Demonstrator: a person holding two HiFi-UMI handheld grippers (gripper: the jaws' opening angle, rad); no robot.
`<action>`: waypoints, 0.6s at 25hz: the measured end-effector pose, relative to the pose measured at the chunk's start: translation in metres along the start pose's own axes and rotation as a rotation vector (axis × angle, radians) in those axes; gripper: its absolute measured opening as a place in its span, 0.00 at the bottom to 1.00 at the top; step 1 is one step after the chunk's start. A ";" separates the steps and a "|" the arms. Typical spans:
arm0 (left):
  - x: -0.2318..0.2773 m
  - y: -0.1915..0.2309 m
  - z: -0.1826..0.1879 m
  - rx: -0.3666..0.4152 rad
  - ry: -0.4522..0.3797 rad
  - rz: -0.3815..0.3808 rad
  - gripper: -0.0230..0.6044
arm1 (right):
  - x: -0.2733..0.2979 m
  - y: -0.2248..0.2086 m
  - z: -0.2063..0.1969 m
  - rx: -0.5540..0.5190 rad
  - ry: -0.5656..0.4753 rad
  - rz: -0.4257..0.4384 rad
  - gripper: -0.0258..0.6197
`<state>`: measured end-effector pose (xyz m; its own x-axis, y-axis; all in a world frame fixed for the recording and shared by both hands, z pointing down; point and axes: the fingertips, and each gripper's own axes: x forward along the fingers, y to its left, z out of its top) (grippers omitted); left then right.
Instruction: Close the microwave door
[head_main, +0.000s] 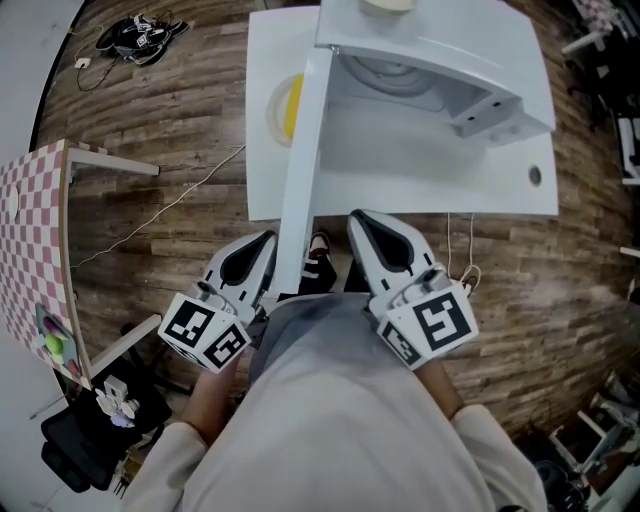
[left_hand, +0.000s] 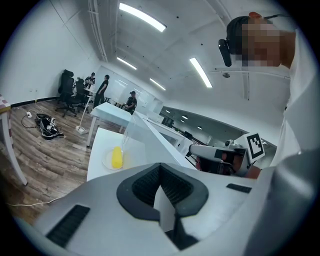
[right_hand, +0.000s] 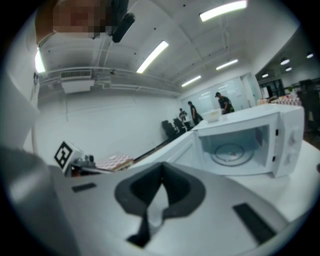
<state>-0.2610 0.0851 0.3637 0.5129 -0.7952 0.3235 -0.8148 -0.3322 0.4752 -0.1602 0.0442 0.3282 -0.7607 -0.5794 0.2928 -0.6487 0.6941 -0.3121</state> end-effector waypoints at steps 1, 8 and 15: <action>0.000 -0.001 0.000 0.000 0.003 -0.004 0.06 | 0.000 0.000 0.000 0.001 0.000 -0.003 0.07; 0.008 -0.003 -0.003 -0.034 0.025 -0.039 0.06 | 0.000 -0.007 0.000 0.011 -0.003 -0.024 0.07; 0.014 -0.006 -0.002 -0.032 0.034 -0.052 0.06 | -0.004 -0.015 0.000 0.017 -0.003 -0.044 0.07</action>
<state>-0.2484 0.0771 0.3666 0.5632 -0.7596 0.3251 -0.7783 -0.3555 0.5176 -0.1476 0.0365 0.3317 -0.7312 -0.6109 0.3035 -0.6821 0.6603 -0.3143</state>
